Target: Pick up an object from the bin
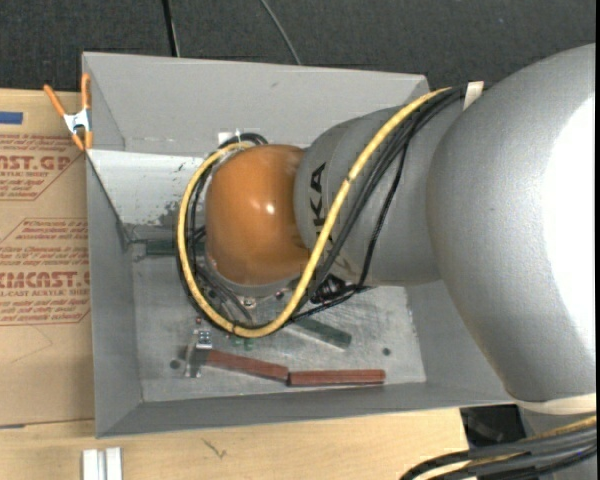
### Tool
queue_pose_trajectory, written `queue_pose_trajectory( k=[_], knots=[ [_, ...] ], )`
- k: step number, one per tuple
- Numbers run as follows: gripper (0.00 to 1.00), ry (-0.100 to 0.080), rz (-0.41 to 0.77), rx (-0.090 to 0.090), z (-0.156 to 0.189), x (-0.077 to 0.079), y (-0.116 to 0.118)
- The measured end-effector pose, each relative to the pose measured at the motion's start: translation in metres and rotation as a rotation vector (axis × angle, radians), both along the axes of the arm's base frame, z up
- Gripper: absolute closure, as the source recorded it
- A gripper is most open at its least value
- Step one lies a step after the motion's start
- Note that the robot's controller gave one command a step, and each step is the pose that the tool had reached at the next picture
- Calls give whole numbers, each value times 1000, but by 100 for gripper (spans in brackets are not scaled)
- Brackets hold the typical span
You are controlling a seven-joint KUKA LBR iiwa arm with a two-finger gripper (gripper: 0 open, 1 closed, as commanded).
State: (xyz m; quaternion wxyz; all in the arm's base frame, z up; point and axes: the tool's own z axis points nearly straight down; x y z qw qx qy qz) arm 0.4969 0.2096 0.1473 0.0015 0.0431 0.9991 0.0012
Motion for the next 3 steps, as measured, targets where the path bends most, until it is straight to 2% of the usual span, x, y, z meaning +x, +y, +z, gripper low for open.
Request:
queue_pose_trajectory(
  k=[1,2,3],
  knots=[
    [0,8,-155,-3,-13,-9,-19],
    [0,3,-189,-2,-43,-13,-62],
    [0,-2,-116,-3,-76,-6,-51]
  ],
)
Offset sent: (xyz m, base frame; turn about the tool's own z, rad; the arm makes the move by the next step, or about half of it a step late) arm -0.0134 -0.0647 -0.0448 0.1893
